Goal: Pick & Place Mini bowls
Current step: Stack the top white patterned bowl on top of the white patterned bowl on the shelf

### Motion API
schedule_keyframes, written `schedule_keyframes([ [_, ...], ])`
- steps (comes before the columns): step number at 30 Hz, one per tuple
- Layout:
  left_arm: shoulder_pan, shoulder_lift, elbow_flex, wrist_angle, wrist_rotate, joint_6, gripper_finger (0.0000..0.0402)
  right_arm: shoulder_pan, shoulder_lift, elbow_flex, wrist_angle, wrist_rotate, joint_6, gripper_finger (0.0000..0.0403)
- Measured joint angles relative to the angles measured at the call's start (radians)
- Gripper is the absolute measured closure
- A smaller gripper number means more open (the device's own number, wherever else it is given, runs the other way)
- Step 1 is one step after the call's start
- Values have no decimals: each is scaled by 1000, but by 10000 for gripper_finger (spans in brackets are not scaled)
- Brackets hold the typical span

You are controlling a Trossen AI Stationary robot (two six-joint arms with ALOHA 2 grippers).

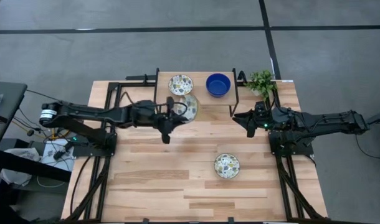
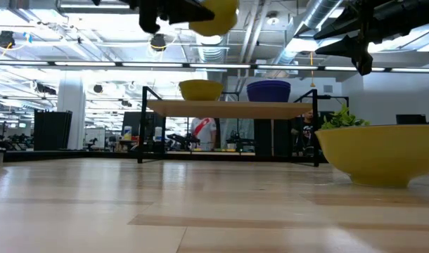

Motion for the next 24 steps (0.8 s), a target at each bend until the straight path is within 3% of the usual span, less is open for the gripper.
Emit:
schedule_keyframes([
  [11, -1, -106, 0, -7, -135, 110, 390, 0, 0, 0, 0, 0, 0, 270],
  [17, -1, -89, 0, -15, -216, 283, 389, 0, 0, 0, 0, 0, 0, 268],
  [24, -1, -23, 0, -24, -432, 510, 390, 0, 0, 0, 0, 0, 0, 269],
])
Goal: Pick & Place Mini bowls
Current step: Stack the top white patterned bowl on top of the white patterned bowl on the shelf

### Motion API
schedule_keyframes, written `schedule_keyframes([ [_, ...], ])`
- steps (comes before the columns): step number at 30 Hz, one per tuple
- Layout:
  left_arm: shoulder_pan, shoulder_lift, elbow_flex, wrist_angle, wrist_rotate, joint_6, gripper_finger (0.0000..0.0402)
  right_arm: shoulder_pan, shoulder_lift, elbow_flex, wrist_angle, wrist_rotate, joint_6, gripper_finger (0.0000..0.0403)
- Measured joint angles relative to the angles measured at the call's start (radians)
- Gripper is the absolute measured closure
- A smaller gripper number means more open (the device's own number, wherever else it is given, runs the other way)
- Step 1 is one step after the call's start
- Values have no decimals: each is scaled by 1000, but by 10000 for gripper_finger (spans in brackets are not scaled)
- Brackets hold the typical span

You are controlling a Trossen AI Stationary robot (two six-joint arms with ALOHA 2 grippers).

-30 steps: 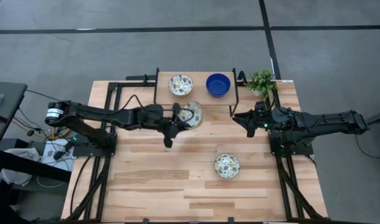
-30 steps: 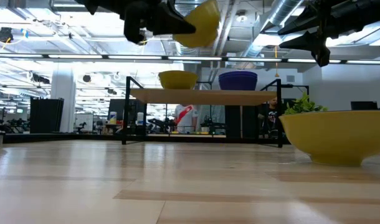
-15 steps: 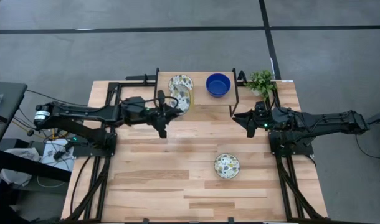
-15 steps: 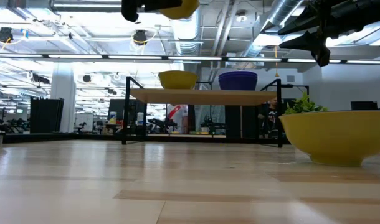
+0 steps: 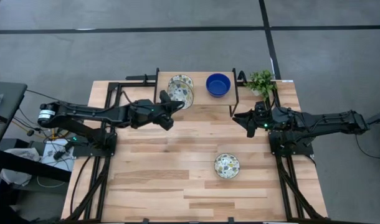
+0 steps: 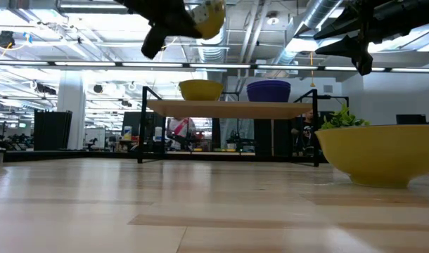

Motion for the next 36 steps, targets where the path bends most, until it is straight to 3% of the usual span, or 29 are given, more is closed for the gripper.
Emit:
schedule_keyframes([
  [4, 0, 27, 0, -4, -81, 101, 390, 0, 0, 0, 0, 0, 0, 269],
  [11, 1, 22, 17, -29, -104, 145, 390, 0, 0, 0, 0, 0, 0, 269],
  [23, 142, 21, 265, -224, -101, 89, 390, 0, 0, 0, 0, 0, 0, 268],
  [29, 242, 28, 387, -362, 8, -7, 390, 0, 0, 0, 0, 0, 0, 270],
  [36, 337, 113, 512, -642, 134, -155, 390, 0, 0, 0, 0, 0, -6, 269],
])
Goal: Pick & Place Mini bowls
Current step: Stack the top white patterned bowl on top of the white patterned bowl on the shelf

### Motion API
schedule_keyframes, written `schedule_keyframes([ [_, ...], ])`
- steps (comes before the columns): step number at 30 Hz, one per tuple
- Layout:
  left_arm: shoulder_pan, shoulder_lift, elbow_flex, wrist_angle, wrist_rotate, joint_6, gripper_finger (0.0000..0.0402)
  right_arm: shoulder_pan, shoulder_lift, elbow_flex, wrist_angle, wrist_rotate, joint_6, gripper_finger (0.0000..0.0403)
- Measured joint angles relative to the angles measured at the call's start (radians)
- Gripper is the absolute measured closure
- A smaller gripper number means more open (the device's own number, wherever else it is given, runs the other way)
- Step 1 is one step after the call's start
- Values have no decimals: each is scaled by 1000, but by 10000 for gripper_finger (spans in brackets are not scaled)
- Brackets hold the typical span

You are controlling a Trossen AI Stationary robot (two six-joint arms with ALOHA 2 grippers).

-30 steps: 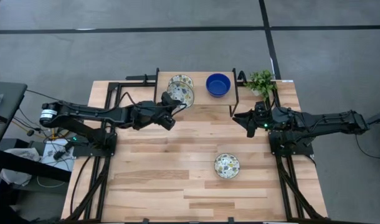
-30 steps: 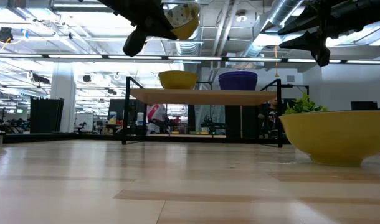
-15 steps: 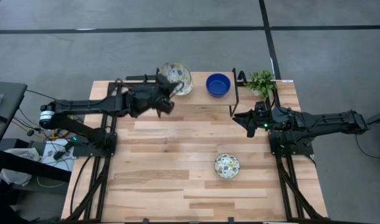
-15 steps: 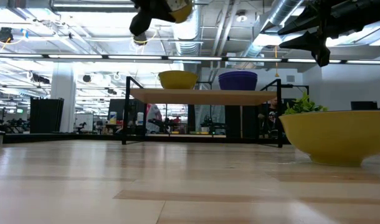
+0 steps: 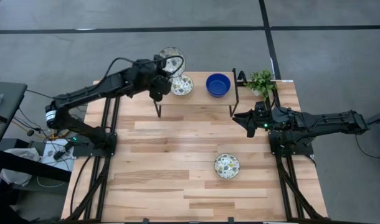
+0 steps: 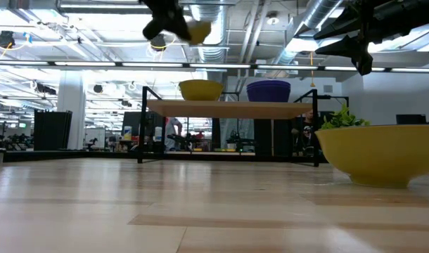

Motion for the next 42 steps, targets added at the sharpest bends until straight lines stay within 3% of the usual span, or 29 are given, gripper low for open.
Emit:
schedule_keyframes([
  [6, 46, 123, 79, -175, 35, -5, 390, 0, 0, 0, 0, 0, -3, 269],
  [13, 87, 228, 159, -248, 114, -13, 390, 0, 0, 0, 0, 0, -3, 270],
  [18, 112, 244, 205, -293, 245, -88, 390, 0, 0, 0, 0, 0, -3, 268],
  [32, 119, 244, 225, -390, 322, -199, 390, 0, 0, 0, 0, 0, -3, 269],
  [36, 121, 247, 226, -391, 421, -248, 390, 0, 0, 0, 0, 0, -3, 270],
  [42, 123, 262, 226, -390, 472, -284, 390, 0, 0, 0, 0, 0, -3, 269],
])
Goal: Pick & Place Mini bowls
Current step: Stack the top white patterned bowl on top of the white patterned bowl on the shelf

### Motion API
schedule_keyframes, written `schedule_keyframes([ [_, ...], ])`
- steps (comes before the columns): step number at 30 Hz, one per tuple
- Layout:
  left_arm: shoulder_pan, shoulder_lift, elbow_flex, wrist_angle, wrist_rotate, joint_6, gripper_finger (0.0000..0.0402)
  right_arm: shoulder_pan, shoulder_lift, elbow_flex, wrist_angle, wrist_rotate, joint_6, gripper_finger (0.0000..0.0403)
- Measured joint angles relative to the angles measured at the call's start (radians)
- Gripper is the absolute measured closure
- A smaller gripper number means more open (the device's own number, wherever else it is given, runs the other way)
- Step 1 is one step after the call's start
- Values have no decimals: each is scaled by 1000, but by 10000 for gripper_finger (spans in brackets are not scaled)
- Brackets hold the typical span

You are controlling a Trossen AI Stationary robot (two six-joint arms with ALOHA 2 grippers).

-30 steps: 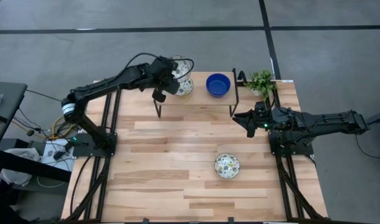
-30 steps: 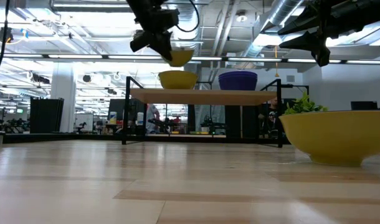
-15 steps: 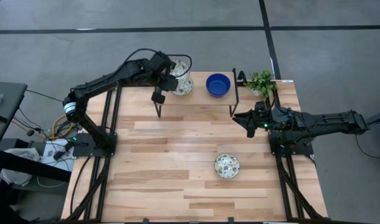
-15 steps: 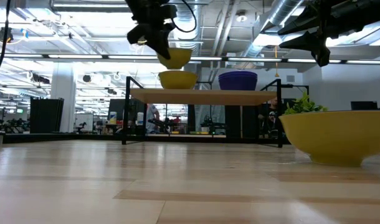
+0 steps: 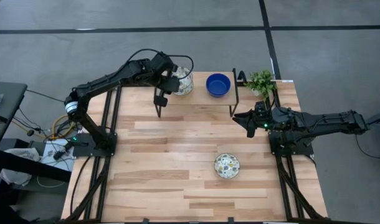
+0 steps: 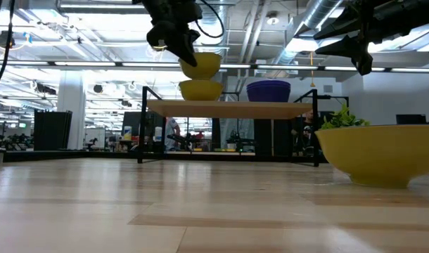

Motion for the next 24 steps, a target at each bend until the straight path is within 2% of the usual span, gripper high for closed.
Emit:
schedule_keyframes([
  [11, 16, 58, 0, 10, 2, -1, 389, 0, 0, 0, 0, 0, 0, 270],
  [24, 16, 62, 0, 15, -8, 12, 389, 0, 0, 0, 0, 0, 0, 270],
])
